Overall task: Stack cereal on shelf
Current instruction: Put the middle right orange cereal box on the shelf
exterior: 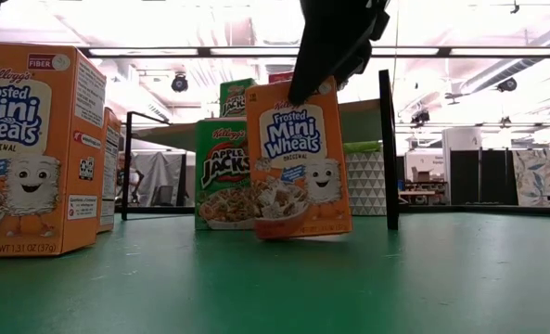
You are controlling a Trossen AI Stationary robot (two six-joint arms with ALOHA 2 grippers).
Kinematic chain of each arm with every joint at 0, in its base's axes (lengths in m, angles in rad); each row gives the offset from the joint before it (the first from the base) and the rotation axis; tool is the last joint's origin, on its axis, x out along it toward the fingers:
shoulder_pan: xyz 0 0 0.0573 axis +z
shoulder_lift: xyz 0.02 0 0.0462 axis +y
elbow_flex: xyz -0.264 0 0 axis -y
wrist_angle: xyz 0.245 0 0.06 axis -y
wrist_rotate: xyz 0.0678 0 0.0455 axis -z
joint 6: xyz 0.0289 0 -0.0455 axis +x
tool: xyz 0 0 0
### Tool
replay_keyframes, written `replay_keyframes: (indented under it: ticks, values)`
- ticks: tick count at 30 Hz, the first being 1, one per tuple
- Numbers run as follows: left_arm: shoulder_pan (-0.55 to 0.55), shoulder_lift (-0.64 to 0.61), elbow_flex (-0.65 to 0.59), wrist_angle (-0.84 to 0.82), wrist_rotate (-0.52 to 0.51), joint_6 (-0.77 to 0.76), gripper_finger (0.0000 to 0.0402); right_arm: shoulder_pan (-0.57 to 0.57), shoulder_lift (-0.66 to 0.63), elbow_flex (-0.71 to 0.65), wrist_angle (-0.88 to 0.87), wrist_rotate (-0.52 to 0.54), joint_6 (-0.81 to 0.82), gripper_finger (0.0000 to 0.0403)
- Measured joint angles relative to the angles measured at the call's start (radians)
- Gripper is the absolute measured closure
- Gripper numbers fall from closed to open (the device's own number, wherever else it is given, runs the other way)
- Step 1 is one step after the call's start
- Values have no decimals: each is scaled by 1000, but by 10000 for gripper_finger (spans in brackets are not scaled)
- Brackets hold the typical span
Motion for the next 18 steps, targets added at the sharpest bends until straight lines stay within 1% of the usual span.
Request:
replay_keyframes:
  ticks: [14,18]
  values:
    - [0,0,0,0,0,-7,402,0,-5,0,0,0,1,202]
    - [0,0,0,0,0,-7,402,0,-5,0,0,0,0,210]
